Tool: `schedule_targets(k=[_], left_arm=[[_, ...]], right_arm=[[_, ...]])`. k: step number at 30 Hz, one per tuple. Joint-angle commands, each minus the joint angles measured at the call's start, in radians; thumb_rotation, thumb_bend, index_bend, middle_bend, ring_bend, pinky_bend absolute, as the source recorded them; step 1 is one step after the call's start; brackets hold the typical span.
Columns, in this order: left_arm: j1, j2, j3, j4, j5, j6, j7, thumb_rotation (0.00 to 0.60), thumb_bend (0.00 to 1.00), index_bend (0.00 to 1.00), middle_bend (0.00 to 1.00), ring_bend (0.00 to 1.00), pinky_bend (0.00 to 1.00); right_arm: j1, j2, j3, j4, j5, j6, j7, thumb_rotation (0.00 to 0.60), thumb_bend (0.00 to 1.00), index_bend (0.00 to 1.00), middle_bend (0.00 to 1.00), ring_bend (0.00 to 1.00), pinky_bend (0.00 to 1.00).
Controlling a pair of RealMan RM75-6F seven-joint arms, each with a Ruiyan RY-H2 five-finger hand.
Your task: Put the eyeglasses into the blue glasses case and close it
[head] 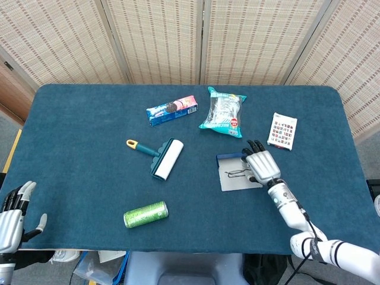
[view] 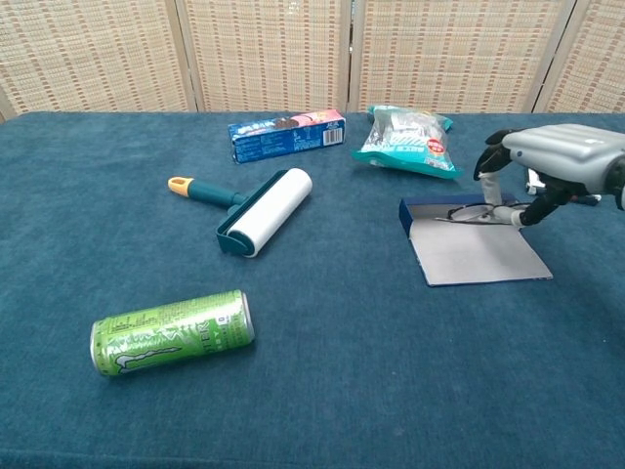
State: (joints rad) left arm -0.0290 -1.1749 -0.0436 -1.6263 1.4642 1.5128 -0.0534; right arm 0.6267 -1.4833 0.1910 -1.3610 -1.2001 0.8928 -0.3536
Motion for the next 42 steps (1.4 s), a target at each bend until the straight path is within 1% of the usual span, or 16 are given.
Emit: schedule_targets(k=[1,6,10,14,17,19,22,24,27,30,34,36,39,42], left_arm=[[0.001,0.0,0.001,0.004,-0.003,-0.002,-0.002,0.6,0.4,0.0,0.0,0.0,0.0],[0.001,-0.003,0.001,0.014,-0.006,-0.007,-0.009,0.6,0.4,0.0,0.0,0.0,0.0],[0.001,-0.007,0.001,0.022,-0.008,-0.008,-0.017,0.6,0.4,0.0,0.0,0.0,0.0],[0.001,-0.009,0.002,0.029,-0.008,-0.01,-0.021,0.6,0.4,0.0,0.0,0.0,0.0],[0.0,-0.012,0.003,0.031,-0.005,-0.013,-0.022,0.6,0.4,0.0,0.0,0.0,0.0],[-0.002,-0.014,0.004,0.032,-0.003,-0.014,-0.021,0.6,0.4,0.0,0.0,0.0,0.0],[-0.004,-0.016,0.003,0.033,-0.004,-0.018,-0.02,0.6,0.4,0.0,0.0,0.0,0.0],[-0.004,-0.016,0.002,0.034,-0.004,-0.016,-0.019,0.6,0.4,0.0,0.0,0.0,0.0],[-0.003,-0.017,0.003,0.036,-0.007,-0.017,-0.024,0.6,0.4,0.0,0.0,0.0,0.0],[-0.004,-0.018,0.004,0.04,-0.007,-0.021,-0.025,0.6,0.4,0.0,0.0,0.0,0.0],[-0.004,-0.019,0.004,0.043,-0.007,-0.021,-0.029,0.6,0.4,0.0,0.0,0.0,0.0],[-0.003,-0.02,0.005,0.045,-0.007,-0.022,-0.03,0.6,0.4,0.0,0.0,0.0,0.0],[-0.002,-0.023,0.006,0.05,-0.009,-0.024,-0.034,0.6,0.4,0.0,0.0,0.0,0.0],[-0.002,-0.023,0.008,0.052,-0.007,-0.024,-0.035,0.6,0.4,0.0,0.0,0.0,0.0]], right_arm=[[0.034,-0.048,0.009,0.054,0.031,-0.027,-0.012,0.6,0.54,0.62,0.25,0.02,0.05],[0.06,-0.094,0.008,0.106,0.061,-0.039,-0.039,0.6,0.54,0.62,0.25,0.02,0.05],[0.064,-0.114,0.006,0.119,0.092,-0.022,-0.075,0.6,0.52,0.61,0.23,0.02,0.05],[0.057,-0.112,-0.001,0.11,0.1,-0.001,-0.084,0.6,0.46,0.53,0.21,0.02,0.05],[0.052,-0.109,-0.005,0.103,0.097,0.016,-0.081,0.6,0.43,0.48,0.2,0.02,0.05],[0.05,-0.107,-0.007,0.099,0.094,0.026,-0.08,0.6,0.41,0.44,0.19,0.02,0.05],[0.05,-0.105,-0.01,0.096,0.099,0.028,-0.082,0.6,0.39,0.33,0.18,0.02,0.05],[0.05,-0.108,-0.012,0.1,0.103,0.03,-0.086,0.6,0.37,0.22,0.17,0.02,0.05],[0.05,-0.113,-0.014,0.103,0.105,0.035,-0.087,0.6,0.34,0.1,0.15,0.02,0.05],[0.047,-0.112,-0.016,0.098,0.1,0.048,-0.084,0.6,0.32,0.02,0.11,0.02,0.05],[0.035,-0.086,-0.023,0.058,0.084,0.065,-0.071,0.6,0.28,0.0,0.03,0.0,0.04],[0.031,-0.068,-0.029,0.029,0.079,0.068,-0.072,0.6,0.23,0.0,0.0,0.0,0.02],[0.03,-0.051,-0.041,-0.015,0.07,0.065,-0.08,0.6,0.18,0.0,0.0,0.0,0.0],[0.038,-0.057,-0.045,-0.031,0.071,0.062,-0.098,0.6,0.15,0.0,0.0,0.0,0.0]])
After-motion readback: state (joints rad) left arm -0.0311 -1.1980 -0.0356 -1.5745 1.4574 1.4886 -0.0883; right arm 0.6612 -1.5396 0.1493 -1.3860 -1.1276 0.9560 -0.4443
